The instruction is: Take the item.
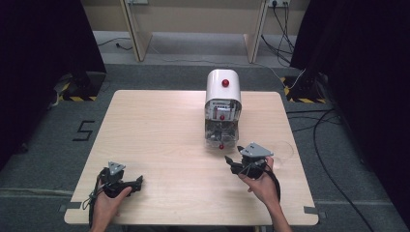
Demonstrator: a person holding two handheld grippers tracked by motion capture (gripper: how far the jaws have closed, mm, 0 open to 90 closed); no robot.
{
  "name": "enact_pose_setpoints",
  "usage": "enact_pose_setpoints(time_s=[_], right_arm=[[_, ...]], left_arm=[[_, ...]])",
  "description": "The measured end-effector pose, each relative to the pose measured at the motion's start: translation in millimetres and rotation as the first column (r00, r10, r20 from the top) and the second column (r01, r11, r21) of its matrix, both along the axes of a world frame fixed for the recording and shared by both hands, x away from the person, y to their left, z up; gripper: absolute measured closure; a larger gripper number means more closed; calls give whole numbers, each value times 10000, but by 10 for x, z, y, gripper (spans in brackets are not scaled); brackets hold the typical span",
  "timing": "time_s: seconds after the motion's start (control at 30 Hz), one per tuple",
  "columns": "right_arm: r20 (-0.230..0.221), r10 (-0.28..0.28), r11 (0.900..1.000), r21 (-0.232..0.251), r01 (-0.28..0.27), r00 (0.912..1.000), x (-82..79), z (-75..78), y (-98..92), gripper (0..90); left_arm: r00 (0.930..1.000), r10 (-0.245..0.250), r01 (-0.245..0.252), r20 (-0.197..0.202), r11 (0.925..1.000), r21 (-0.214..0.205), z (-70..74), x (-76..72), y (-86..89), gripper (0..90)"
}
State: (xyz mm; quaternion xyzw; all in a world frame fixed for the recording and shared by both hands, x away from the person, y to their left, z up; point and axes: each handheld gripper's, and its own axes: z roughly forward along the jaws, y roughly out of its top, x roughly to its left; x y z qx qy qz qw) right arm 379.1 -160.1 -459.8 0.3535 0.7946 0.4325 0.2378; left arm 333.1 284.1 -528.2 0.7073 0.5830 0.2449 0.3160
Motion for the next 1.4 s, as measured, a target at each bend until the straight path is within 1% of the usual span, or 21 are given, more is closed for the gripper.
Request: enact_pose_setpoints(time_s=[0.13,0.23,0.3,0.47,0.5,0.63,0.77,0.87,1.0,1.03,1.1,1.23,1.4], right_arm=[[24,-42,10000,25,42,10000,33,31,-2,402],[85,-74,9999,81,74,9999,81,77,21,436],[121,-88,9999,67,87,9999,99,90,27,442],[91,-297,9994,186,296,9995,174,141,43,475],[125,-350,9991,244,347,9993,206,169,49,493],[211,-433,9988,242,428,9988,261,215,78,511],[178,-532,9986,57,531,9984,347,222,125,533],[36,-591,9982,121,590,9982,406,218,125,553],[-25,-652,9977,179,652,9979,463,239,135,563],[-118,-671,9977,114,673,9977,496,245,143,569],[-155,-710,9974,79,711,9974,513,246,148,573],[-335,-728,9973,-70,726,9968,601,244,198,591],[-558,-851,9964,-36,850,9948,673,216,250,592]], left_arm=[[10000,2,-2,-1,10000,-2,0,0,0,0],[10000,0,0,0,10000,-2,0,0,0,0],[10000,1,-1,0,10000,-1,0,0,0,0],[10000,-1,1,0,10000,-3,0,1,0,0],[10000,2,-2,-1,10000,-5,0,1,0,0],[10000,3,-3,1,10000,-7,-1,1,0,0],[10000,7,-7,7,10000,-4,-1,1,0,0],[10000,7,-7,7,10000,-5,-1,1,0,0],[10000,6,-6,5,10000,-6,-1,1,0,0],[10000,7,-7,8,10000,-6,-1,1,0,0],[10000,4,-4,4,10000,-10,-1,1,0,0],[10000,3,-3,7,10000,-10,-1,2,1,0],[10000,5,-5,7,10000,-13,-1,2,0,0]])
